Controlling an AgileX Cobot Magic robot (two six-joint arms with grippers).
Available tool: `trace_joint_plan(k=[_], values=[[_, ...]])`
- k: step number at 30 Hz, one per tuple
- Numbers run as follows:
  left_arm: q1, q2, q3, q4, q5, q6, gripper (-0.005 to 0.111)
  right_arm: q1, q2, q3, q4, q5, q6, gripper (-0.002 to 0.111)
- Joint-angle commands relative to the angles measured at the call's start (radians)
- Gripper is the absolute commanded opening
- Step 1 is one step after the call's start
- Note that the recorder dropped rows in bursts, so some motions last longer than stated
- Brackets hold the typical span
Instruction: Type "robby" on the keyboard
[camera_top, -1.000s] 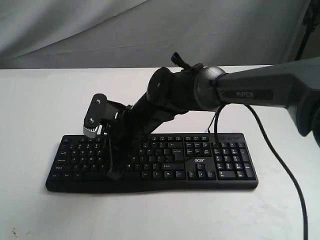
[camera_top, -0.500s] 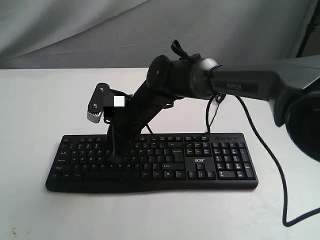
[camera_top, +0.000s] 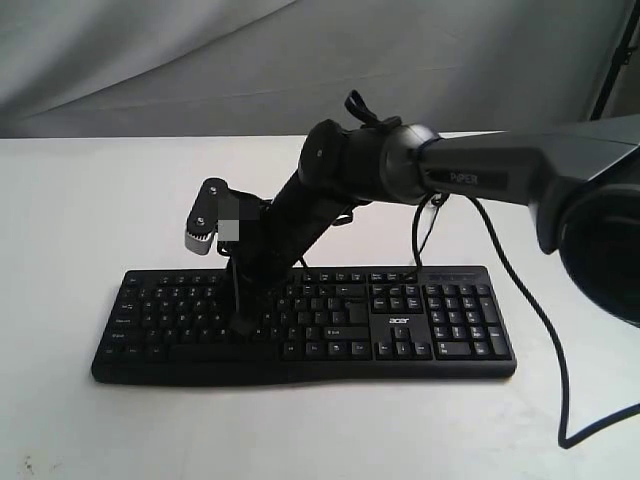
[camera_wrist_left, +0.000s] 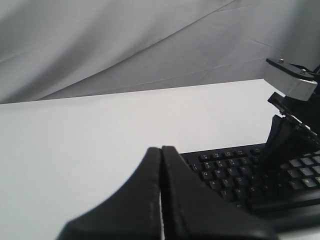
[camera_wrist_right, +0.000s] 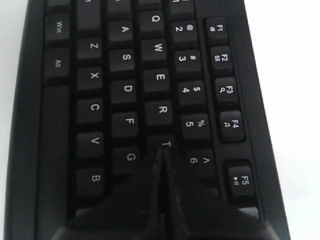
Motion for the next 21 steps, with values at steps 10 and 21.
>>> trace_joint_plan(k=[10, 21], values=[[-0.006, -0.003, 0.004, 0.005, -0.006, -0.003, 0.0, -0.006, 0.002, -0.006, -0.004, 0.012, -0.008, 0.0], [-0.006, -0.003, 0.004, 0.005, -0.006, -0.003, 0.0, -0.006, -0.01, -0.006, -0.002, 0.006, -0.01, 0.0]])
